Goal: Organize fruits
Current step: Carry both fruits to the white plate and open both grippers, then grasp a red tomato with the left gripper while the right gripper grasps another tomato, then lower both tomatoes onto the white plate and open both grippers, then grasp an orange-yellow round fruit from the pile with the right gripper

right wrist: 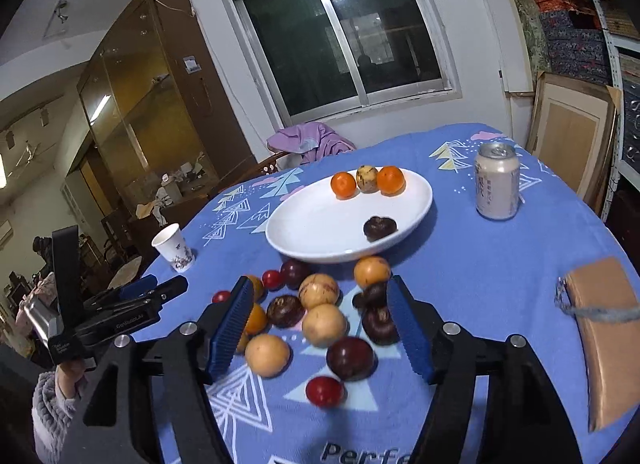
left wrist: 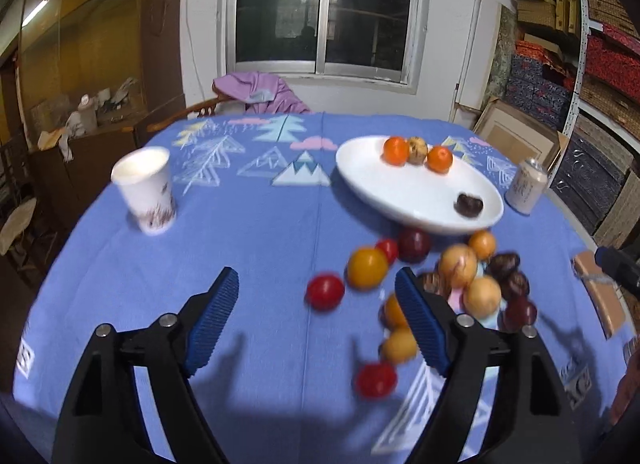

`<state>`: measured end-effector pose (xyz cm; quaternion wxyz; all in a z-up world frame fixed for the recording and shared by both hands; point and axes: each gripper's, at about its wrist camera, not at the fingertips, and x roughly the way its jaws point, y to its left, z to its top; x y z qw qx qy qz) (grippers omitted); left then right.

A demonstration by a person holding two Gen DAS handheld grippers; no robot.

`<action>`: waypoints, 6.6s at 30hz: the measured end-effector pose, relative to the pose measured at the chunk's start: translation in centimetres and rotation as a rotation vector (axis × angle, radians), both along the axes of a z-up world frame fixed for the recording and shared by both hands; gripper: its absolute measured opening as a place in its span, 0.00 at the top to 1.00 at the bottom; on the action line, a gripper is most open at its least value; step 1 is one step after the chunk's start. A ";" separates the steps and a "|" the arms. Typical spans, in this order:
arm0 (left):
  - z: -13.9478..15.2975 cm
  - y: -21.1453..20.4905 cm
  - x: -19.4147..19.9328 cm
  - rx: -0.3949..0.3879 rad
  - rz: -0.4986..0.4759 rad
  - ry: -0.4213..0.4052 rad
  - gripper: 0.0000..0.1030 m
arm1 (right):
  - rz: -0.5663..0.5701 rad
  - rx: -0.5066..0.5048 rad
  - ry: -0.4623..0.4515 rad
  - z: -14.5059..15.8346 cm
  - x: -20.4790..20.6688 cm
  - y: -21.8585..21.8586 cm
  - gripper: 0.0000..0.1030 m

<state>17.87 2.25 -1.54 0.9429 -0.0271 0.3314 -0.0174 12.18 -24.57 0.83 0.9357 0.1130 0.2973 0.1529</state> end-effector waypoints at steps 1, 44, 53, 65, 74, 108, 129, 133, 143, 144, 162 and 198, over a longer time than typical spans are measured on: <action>-0.9 0.0 -0.9 0.000 -0.001 0.015 0.23 | 0.001 -0.028 0.023 -1.1 -0.6 0.3 0.28; -5.2 -3.3 -1.1 0.042 -0.173 0.144 0.49 | 0.054 -0.093 0.236 -5.6 1.0 1.8 0.27; -5.5 -3.7 -0.7 0.038 -0.185 0.161 0.56 | 0.066 -0.148 0.231 -5.7 1.4 2.9 0.27; -5.7 -3.8 -0.5 0.025 -0.200 0.177 0.70 | 0.130 -0.175 0.268 -6.4 1.9 4.3 0.54; -5.8 -3.6 -0.6 0.011 -0.206 0.186 0.71 | 0.122 -0.144 0.289 -6.6 2.5 3.9 0.64; -0.3 -7.5 16.8 0.024 -0.187 0.177 0.72 | 0.068 -0.053 0.282 -2.3 19.3 3.7 0.70; -0.3 -6.6 17.6 0.001 -0.146 0.167 0.62 | 0.114 -0.044 0.273 -1.5 18.2 3.9 0.66; 1.2 -4.5 14.5 -0.014 -0.112 0.128 0.55 | 0.116 -0.026 0.235 0.0 16.1 2.9 0.65; -2.0 -0.1 7.9 -0.060 -0.020 0.141 0.42 | 0.080 -0.100 0.328 -3.1 14.4 1.0 0.63; -2.1 0.2 7.7 -0.063 -0.016 0.140 0.42 | 0.078 -0.108 0.342 -3.7 14.7 1.0 0.63; -2.9 -0.2 7.7 -0.066 -0.054 0.151 0.42 | 0.071 -0.245 0.348 -6.4 16.6 3.1 0.59; -7.3 0.3 8.7 0.064 -0.008 0.277 0.04 | 0.076 -0.054 0.219 -3.6 5.1 0.3 0.59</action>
